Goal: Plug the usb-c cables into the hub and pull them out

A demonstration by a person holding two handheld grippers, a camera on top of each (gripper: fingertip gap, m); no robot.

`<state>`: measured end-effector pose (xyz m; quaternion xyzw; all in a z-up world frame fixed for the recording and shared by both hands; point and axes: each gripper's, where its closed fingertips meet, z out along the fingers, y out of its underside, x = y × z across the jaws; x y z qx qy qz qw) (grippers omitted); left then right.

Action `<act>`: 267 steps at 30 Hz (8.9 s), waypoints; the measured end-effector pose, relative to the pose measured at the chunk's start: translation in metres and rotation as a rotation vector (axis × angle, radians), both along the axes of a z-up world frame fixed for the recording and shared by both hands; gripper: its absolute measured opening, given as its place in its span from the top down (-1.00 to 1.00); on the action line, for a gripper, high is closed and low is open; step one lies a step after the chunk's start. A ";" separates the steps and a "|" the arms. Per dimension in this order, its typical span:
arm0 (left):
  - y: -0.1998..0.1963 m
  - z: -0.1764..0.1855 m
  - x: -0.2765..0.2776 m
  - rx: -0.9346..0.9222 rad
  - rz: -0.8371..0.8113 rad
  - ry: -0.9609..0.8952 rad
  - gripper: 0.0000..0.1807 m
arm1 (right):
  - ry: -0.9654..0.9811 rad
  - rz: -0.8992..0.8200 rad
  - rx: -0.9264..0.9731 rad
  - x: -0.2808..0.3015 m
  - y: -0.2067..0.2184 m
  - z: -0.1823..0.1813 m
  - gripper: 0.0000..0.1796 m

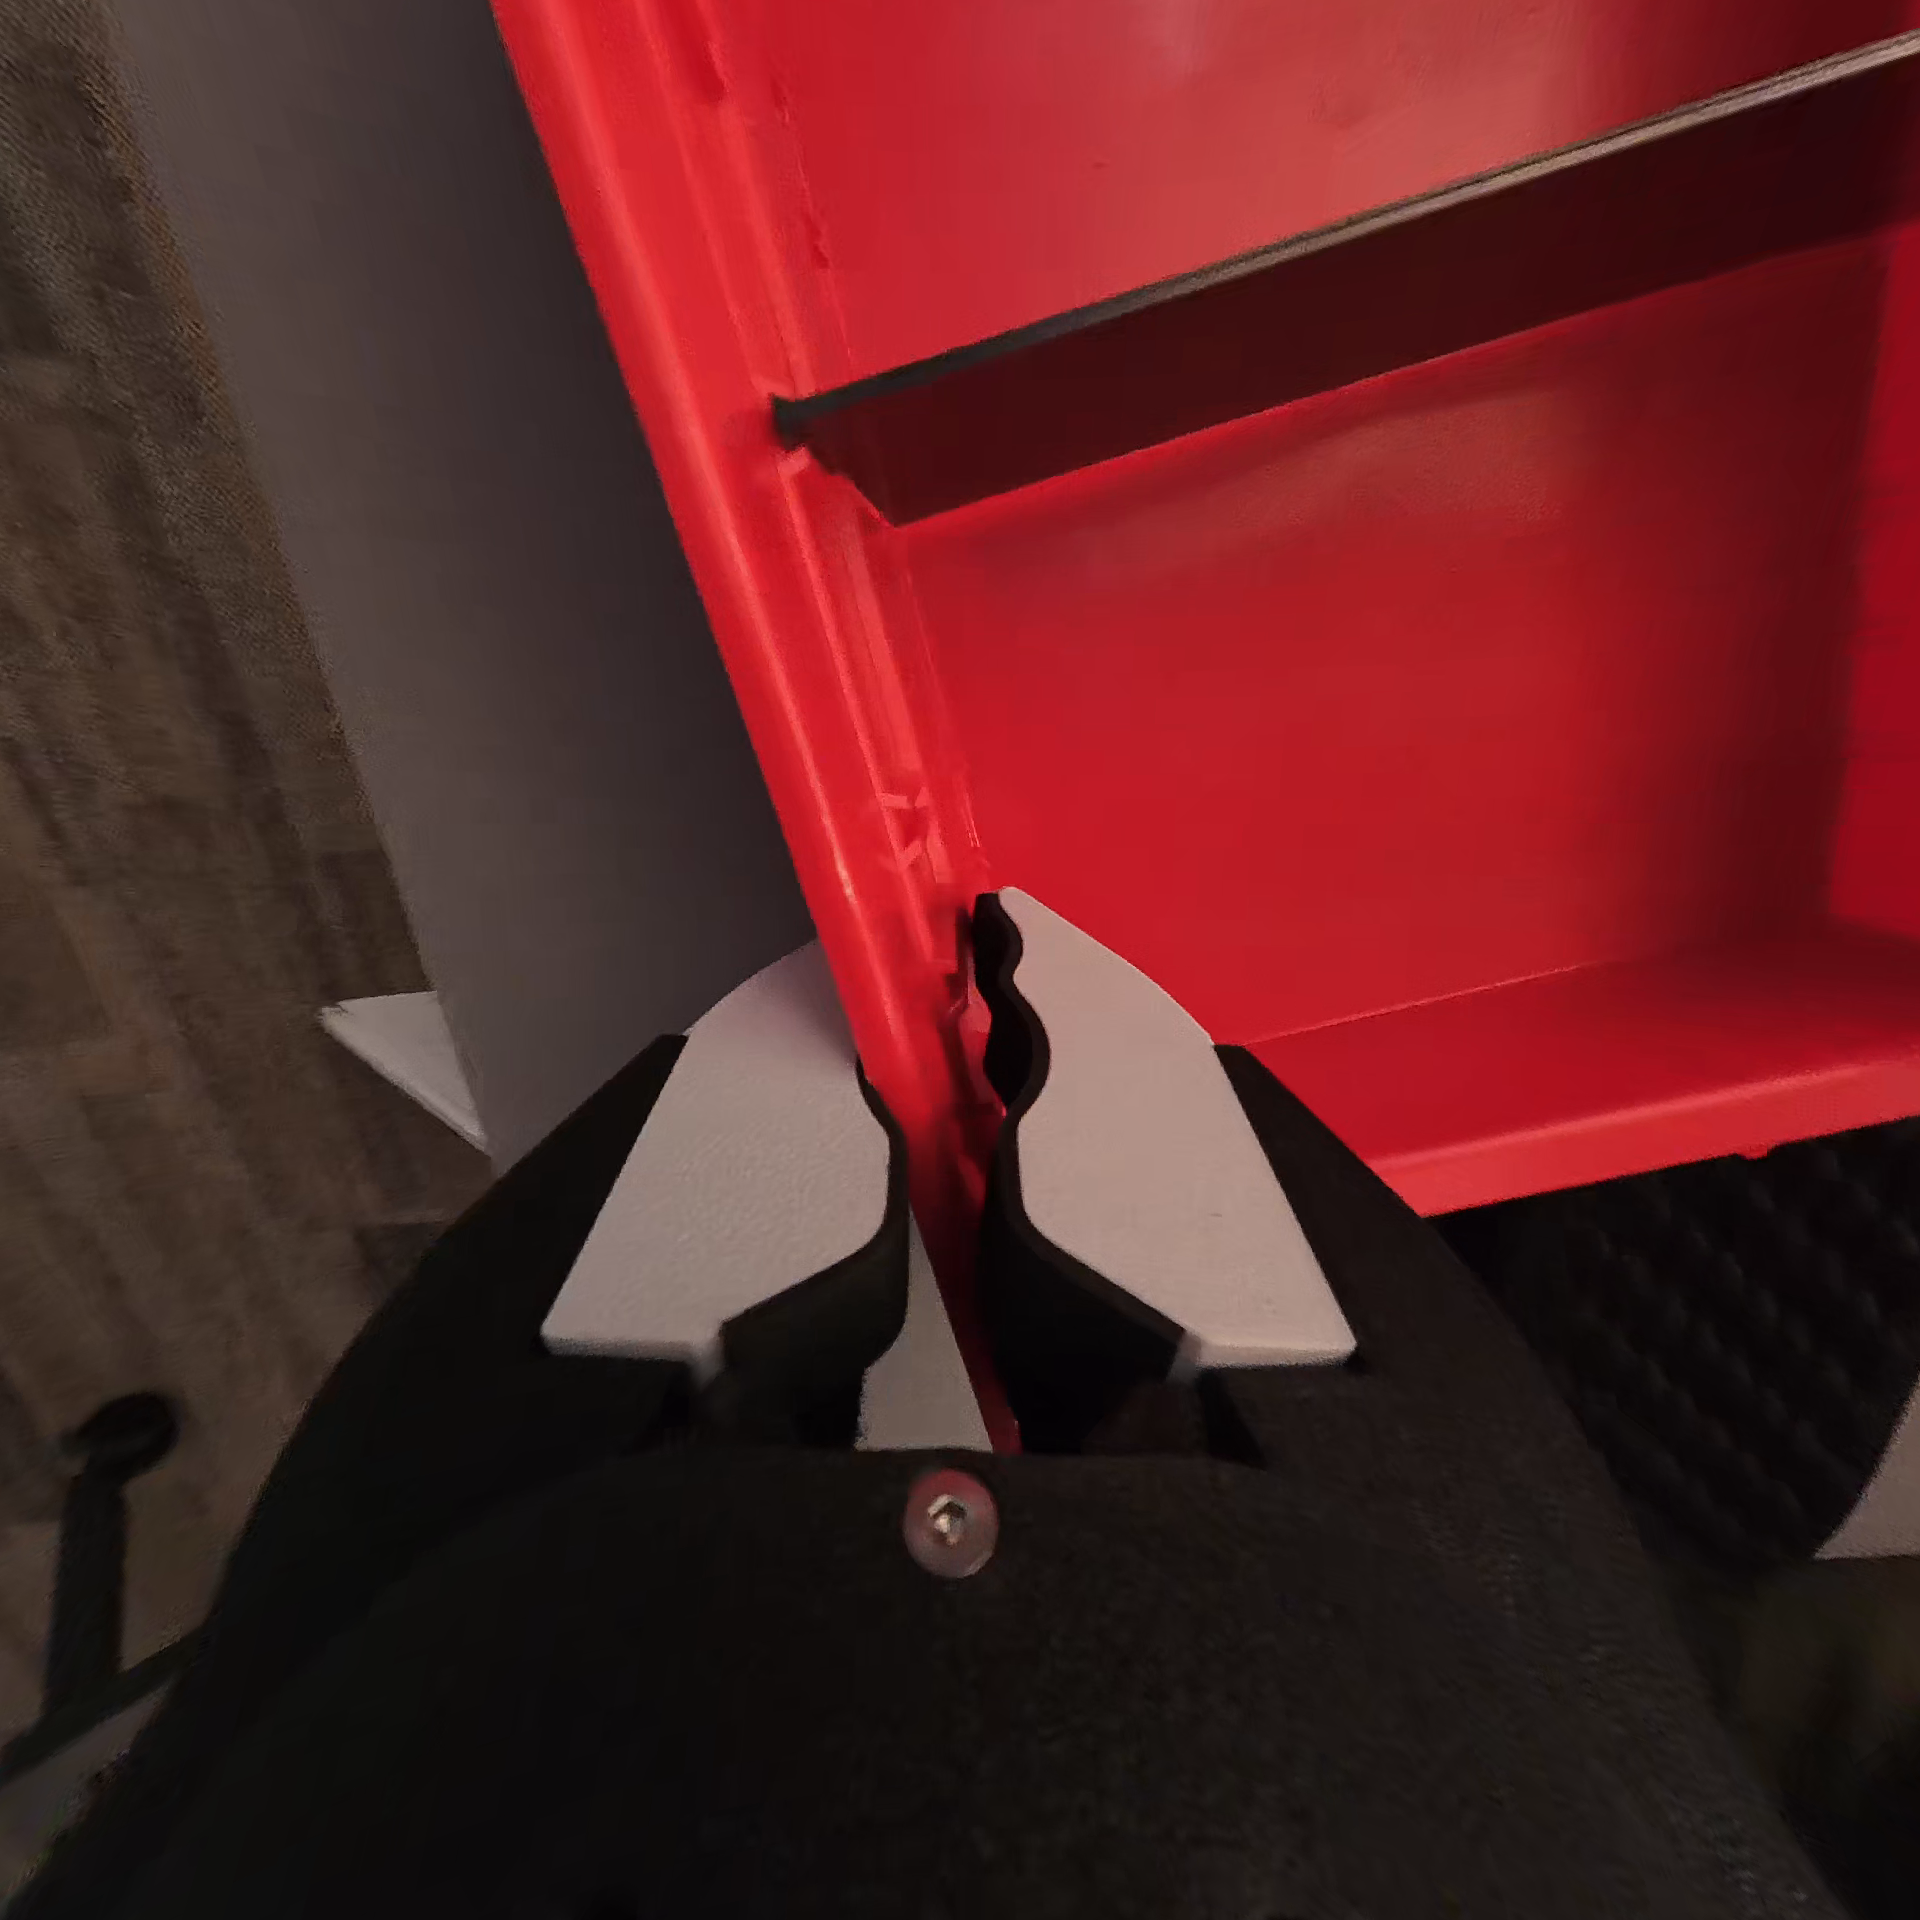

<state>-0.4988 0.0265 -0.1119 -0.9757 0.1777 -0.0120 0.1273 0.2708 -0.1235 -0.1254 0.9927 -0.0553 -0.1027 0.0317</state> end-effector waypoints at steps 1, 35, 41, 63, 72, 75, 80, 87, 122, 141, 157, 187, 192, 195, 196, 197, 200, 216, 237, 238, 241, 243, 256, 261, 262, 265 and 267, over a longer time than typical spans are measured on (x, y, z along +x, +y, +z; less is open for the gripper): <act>-0.002 0.000 0.012 0.003 -0.007 -0.022 0.90 | -0.004 0.006 -0.005 -0.004 0.001 0.000 0.94; -0.044 0.030 0.226 0.195 -0.287 -0.189 0.62 | -0.010 0.166 0.092 -0.097 0.031 0.029 0.87; -0.040 0.117 0.235 0.398 -0.373 -0.282 0.59 | -0.076 0.116 0.368 -0.101 0.010 0.103 0.88; -0.034 0.254 0.302 0.933 -0.618 -0.746 0.47 | -0.076 0.470 0.523 -0.349 0.119 0.067 0.57; -0.057 0.257 0.311 0.895 -0.714 -0.790 0.48 | -0.042 0.172 0.307 -0.361 0.116 0.011 0.79; -0.064 0.263 0.308 0.904 -0.737 -0.818 0.48 | -0.086 0.157 0.257 -0.357 0.117 -0.001 0.90; -0.069 0.273 0.294 0.927 -0.722 -0.846 0.50 | -0.052 0.154 0.198 -0.353 0.121 0.008 0.93; -0.090 0.305 0.261 1.044 -0.661 -0.898 0.49 | 0.017 0.237 0.119 -0.333 0.106 0.065 0.92; -0.057 0.014 0.498 -0.226 -0.651 -0.224 0.28 | -0.075 -0.314 0.312 0.117 -0.021 0.001 0.94; 0.019 0.007 0.434 -0.310 -0.391 -0.110 0.89 | -0.018 -0.496 0.306 0.099 0.019 -0.001 0.91; 0.058 0.009 0.232 -0.209 -0.070 -0.101 0.95 | -0.678 -0.144 1.376 0.032 0.037 0.187 0.65; 0.053 0.015 0.114 -0.046 0.101 -0.067 0.96 | -0.666 -0.093 1.420 -0.108 0.102 0.202 0.60; 0.073 0.081 0.110 0.448 0.072 0.121 0.43 | -0.638 -0.018 1.424 -0.130 0.111 0.196 0.58; 0.068 0.137 0.119 0.750 0.047 0.267 0.26 | -0.615 0.024 1.426 -0.147 0.116 0.190 0.57; 0.065 0.150 0.124 0.825 0.042 0.293 0.24 | -0.609 0.032 1.433 -0.153 0.116 0.190 0.57; 0.061 0.160 0.130 0.880 0.035 0.308 0.24 | -0.600 0.043 1.438 -0.160 0.117 0.189 0.57; 0.054 0.172 0.148 0.961 0.000 0.321 0.20 | -0.600 0.075 1.461 -0.181 0.117 0.192 0.55; 0.060 0.091 0.108 0.577 -0.031 0.260 0.28 | -0.616 0.286 1.545 -0.218 0.112 0.220 0.47; 0.077 0.100 0.145 0.542 -0.114 0.000 0.42 | -0.221 0.342 1.631 -0.184 0.104 0.254 0.46; 0.085 0.102 0.161 0.536 -0.132 -0.069 0.44 | -0.187 0.347 1.625 -0.185 0.104 0.252 0.46; 0.112 0.075 0.182 0.320 -0.075 -0.161 0.46 | -0.147 0.354 1.609 -0.186 0.104 0.248 0.46; 0.127 0.057 0.192 0.200 -0.010 -0.237 0.42 | -0.189 0.357 1.602 -0.181 0.104 0.247 0.46; 0.150 0.010 0.185 0.065 0.051 -0.141 0.43 | -0.267 0.435 1.598 -0.178 0.104 0.246 0.46; 0.148 0.008 0.195 0.058 0.014 -0.142 0.67 | -0.285 0.471 1.578 -0.183 0.107 0.239 0.46; 0.149 0.007 0.196 0.067 0.000 -0.146 0.67 | -0.286 0.482 1.578 -0.185 0.107 0.238 0.46; 0.147 0.019 0.201 0.111 -0.038 -0.216 0.69 | -0.284 0.513 1.575 -0.193 0.107 0.234 0.46; 0.146 0.044 0.198 0.219 -0.062 -0.210 0.69 | -0.280 0.534 1.573 -0.200 0.108 0.230 0.46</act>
